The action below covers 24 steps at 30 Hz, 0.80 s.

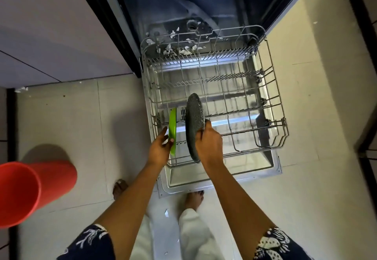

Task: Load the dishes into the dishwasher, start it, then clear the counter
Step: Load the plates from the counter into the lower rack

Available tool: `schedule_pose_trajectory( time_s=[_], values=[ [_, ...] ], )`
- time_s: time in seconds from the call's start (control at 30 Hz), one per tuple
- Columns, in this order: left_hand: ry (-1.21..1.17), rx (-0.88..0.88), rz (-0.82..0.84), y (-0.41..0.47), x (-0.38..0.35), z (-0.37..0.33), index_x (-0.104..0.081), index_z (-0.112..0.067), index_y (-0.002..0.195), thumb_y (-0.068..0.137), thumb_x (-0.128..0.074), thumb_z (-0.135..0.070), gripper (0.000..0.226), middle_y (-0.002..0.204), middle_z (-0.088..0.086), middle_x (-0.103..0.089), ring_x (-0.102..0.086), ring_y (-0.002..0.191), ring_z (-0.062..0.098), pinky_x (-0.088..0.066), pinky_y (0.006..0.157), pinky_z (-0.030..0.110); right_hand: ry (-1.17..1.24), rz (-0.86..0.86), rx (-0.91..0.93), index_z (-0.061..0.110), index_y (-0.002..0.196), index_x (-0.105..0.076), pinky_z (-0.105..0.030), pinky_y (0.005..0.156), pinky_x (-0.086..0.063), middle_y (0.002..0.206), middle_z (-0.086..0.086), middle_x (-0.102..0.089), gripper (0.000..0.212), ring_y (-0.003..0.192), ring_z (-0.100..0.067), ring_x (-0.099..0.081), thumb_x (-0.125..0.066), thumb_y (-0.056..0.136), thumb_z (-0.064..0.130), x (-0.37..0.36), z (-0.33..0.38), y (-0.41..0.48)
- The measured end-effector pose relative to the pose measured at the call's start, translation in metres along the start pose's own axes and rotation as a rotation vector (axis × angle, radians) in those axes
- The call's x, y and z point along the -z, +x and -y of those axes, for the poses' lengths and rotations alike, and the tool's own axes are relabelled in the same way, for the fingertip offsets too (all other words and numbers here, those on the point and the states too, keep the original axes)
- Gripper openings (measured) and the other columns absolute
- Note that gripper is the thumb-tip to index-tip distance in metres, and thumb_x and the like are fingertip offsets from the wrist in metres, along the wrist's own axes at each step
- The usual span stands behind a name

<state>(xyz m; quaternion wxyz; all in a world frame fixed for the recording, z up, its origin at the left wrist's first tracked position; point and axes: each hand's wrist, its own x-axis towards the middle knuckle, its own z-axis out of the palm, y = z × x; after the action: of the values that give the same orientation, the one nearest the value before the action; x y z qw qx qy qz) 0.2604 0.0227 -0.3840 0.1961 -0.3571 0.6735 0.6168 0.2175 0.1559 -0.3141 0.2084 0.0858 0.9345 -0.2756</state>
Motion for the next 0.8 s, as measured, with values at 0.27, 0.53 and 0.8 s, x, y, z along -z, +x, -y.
schedule_pose_trajectory(
  time_s=[0.27,0.53,0.8],
  values=[
    [-0.044,0.023,0.005,0.005,-0.001,0.0,-0.038,-0.017,0.143,0.094,-0.053,-0.005,0.052,0.135,0.016,-0.05,-0.06,0.101,0.026,-0.043,0.095,0.044,-0.045,0.007,0.03,0.001,0.13,-0.041,-0.034,0.069,-0.055,0.09,-0.016,-0.065,0.034,0.076,-0.027,-0.064,-0.039,0.098,0.013,0.002,0.006,0.004],
    [0.036,0.01,0.031,0.011,0.005,0.002,-0.044,-0.016,0.138,0.094,-0.053,-0.005,0.046,0.1,-0.01,-0.055,-0.053,0.087,0.015,-0.051,0.065,0.015,-0.095,0.012,0.106,0.003,0.133,-0.04,-0.033,0.069,-0.05,0.096,-0.016,-0.067,0.037,0.08,-0.028,-0.065,-0.04,0.098,0.016,-0.004,0.01,0.012],
    [0.068,-0.03,0.026,0.016,0.007,0.005,-0.046,-0.019,0.136,0.092,-0.057,-0.006,0.047,0.108,0.003,-0.055,-0.054,0.1,0.023,-0.048,0.068,0.028,-0.064,0.005,0.123,0.005,0.141,-0.031,-0.029,0.06,-0.044,0.088,-0.019,-0.064,0.043,0.064,-0.019,-0.049,-0.037,0.099,0.015,-0.012,0.0,0.011]
  ],
)
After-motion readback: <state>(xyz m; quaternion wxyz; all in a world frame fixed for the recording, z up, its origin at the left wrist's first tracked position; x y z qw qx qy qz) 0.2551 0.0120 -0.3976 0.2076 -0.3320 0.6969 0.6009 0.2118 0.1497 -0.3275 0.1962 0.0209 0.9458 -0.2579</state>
